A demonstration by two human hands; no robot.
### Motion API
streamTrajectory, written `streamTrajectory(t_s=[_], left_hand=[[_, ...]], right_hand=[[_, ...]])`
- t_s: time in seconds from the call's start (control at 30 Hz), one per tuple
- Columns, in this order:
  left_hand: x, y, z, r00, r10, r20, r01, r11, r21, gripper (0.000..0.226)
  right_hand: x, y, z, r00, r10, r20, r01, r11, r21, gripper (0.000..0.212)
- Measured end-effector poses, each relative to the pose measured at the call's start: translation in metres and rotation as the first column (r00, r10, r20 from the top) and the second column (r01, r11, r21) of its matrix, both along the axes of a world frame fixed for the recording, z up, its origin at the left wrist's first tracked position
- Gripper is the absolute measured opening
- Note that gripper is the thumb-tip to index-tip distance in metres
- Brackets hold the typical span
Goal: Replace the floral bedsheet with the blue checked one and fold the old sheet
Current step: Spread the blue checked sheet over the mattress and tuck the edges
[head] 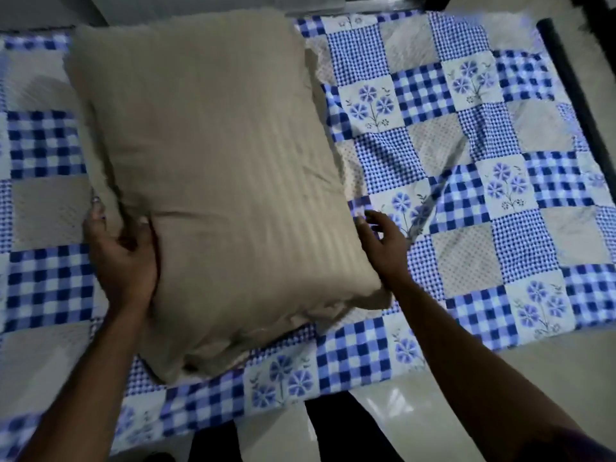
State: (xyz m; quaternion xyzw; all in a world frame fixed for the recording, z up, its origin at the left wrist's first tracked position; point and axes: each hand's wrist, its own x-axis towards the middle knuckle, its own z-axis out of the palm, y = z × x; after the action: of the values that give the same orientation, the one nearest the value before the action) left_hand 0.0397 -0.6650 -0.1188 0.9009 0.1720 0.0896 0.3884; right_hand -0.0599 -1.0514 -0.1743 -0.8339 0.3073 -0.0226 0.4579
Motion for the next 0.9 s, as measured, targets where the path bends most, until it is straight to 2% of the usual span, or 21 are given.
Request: streamTrajectory(t_s=[0.07, 0.13, 0.17, 0.23, 0.3, 0.4, 0.57, 0.63, 0.73, 0.8, 0.9], left_hand=[[-0.03, -0.021, 0.003, 0.99, -0.05, 0.131, 0.044, 0.998, 0.048, 0.062], [-0.062, -0.044, 0.002, 0.978, -0.076, 0.195, 0.057, 0.993, 0.103, 0.055], [-0.082, -0.058, 0.001, 0.976, -0.081, 0.2, 0.053, 0.989, 0.138, 0.052], [-0.126, -0.087, 0.003, 0.976, -0.102, 0.19, 0.06, 0.975, 0.215, 0.051], [-0.171, -0.114, 0.003, 0.965, -0.191, 0.178, 0.143, 0.957, 0.252, 0.056], [-0.238, -0.145, -0.018, 0.901, -0.424, 0.09, 0.395, 0.889, 0.232, 0.06], [-0.296, -0.176, -0.079, 0.663, -0.729, -0.171, 0.745, 0.619, 0.251, 0.057], [-0.303, -0.194, -0.095, 0.597, -0.751, -0.282, 0.8, 0.535, 0.271, 0.056], [-0.325, -0.22, -0.11, 0.621, -0.657, -0.428, 0.783, 0.534, 0.318, 0.053], [-0.35, -0.233, -0.109, 0.63, -0.615, -0.474, 0.776, 0.527, 0.347, 0.049], [-0.378, -0.243, -0.102, 0.597, -0.64, -0.485, 0.802, 0.481, 0.353, 0.047]], right_hand=[[-0.04, -0.019, -0.018, 1.0, 0.012, 0.022, -0.007, 0.972, -0.233, 0.042], [-0.078, -0.033, -0.03, 1.0, 0.025, -0.009, -0.027, 0.928, -0.371, 0.043], [-0.097, -0.039, -0.03, 0.998, 0.048, -0.05, -0.064, 0.906, -0.419, 0.045], [-0.139, -0.047, -0.037, 0.969, 0.182, -0.169, -0.243, 0.837, -0.491, 0.051], [-0.174, -0.051, -0.044, 0.9, 0.343, -0.268, -0.434, 0.748, -0.501, 0.054], [-0.201, -0.045, -0.05, 0.815, 0.483, -0.321, -0.579, 0.654, -0.487, 0.06], [-0.2, -0.047, -0.068, 0.77, 0.499, -0.396, -0.637, 0.583, -0.504, 0.069], [-0.216, -0.062, -0.074, 0.766, 0.501, -0.404, -0.643, 0.575, -0.505, 0.073], [-0.263, -0.088, -0.079, 0.792, 0.466, -0.396, -0.611, 0.588, -0.531, 0.075], [-0.297, -0.103, -0.075, 0.782, 0.457, -0.424, -0.623, 0.591, -0.512, 0.077], [-0.317, -0.127, -0.063, 0.744, 0.483, -0.461, -0.668, 0.556, -0.495, 0.073]])
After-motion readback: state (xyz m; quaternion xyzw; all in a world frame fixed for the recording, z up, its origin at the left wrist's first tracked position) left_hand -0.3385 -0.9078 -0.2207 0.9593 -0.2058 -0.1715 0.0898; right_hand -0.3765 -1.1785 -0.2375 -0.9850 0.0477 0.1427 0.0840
